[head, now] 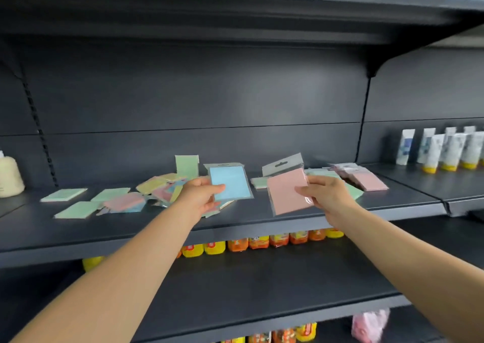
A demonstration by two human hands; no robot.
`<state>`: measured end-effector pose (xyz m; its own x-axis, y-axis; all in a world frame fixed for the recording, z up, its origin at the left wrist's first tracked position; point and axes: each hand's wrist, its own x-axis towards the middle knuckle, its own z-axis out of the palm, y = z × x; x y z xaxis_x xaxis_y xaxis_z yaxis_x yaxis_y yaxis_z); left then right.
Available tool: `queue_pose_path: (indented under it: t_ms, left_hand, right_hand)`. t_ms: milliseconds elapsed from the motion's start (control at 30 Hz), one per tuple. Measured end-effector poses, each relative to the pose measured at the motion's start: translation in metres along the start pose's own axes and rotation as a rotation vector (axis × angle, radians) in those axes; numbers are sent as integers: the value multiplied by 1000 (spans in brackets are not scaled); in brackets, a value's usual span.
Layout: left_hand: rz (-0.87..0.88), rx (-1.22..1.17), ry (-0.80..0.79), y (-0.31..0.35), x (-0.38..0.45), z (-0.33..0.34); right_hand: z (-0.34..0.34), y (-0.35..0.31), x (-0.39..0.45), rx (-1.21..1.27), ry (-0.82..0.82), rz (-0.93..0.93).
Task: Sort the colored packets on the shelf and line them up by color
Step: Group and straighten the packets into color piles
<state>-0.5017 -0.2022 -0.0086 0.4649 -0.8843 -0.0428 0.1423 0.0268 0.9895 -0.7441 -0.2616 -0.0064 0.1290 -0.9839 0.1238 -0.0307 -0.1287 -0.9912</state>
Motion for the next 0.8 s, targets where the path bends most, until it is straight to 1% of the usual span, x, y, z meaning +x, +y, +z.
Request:
queue_pose_path:
  t_ms: [233, 500, 633, 800]
  left_hand:
    - [-12, 4, 4, -20, 29, 96]
    - [-14, -33, 73, -47, 76, 196]
    - [16, -62, 123, -57, 93, 228]
    - [24, -44, 174, -62, 101, 247]
  right_hand:
    - [-98, 21, 52, 4, 71, 17]
    - [-197, 24, 133, -42, 23, -29]
    - [-232, 31, 169, -27, 10, -22]
    - [-255, 44, 201, -56, -26, 2]
